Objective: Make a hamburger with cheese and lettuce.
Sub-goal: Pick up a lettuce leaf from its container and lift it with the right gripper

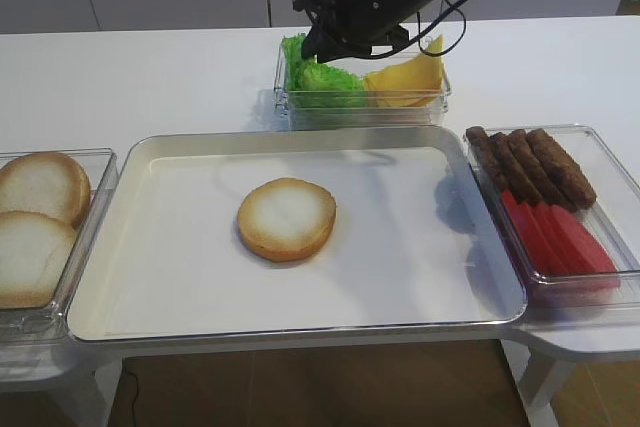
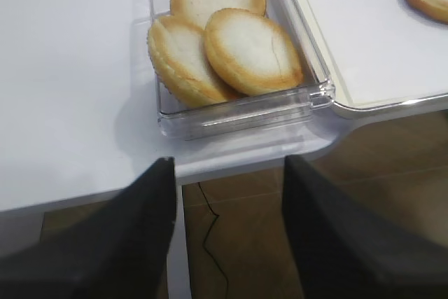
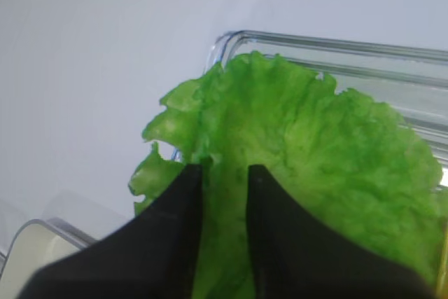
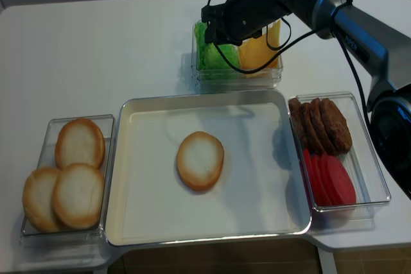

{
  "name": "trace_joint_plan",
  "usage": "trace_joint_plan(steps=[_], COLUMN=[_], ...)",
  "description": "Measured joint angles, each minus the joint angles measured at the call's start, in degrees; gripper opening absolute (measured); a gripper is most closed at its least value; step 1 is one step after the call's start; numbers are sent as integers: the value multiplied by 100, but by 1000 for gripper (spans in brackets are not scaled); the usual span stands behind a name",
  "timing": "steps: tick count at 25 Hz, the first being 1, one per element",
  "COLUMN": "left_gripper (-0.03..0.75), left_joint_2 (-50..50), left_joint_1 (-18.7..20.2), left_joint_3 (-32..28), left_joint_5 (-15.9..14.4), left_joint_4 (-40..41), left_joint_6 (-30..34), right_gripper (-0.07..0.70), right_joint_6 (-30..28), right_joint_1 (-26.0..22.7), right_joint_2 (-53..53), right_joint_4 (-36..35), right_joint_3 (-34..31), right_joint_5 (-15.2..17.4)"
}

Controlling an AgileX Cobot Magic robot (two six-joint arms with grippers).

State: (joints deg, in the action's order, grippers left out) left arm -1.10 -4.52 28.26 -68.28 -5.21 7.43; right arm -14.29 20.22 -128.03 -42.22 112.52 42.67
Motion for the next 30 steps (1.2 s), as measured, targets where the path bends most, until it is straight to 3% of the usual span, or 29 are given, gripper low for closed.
trace_joint_plan(steps=[11, 20, 30], left_gripper=[368, 368, 364], left_joint_2=[0, 0, 0], left_joint_1=[0, 0, 0], left_joint_3=[0, 0, 0], left_joint_5=[0, 0, 0], left_joint_4=[0, 0, 0], left_joint_6=[0, 11, 11], right_gripper=[137, 6, -4], right_joint_6=[-82, -135, -184], right_joint_1=[0, 0, 0], right_joint_2=[69, 91, 103], right_joint_4=[-14, -95, -131], right_joint_3=[0, 0, 0], right_joint_5=[36, 64, 64])
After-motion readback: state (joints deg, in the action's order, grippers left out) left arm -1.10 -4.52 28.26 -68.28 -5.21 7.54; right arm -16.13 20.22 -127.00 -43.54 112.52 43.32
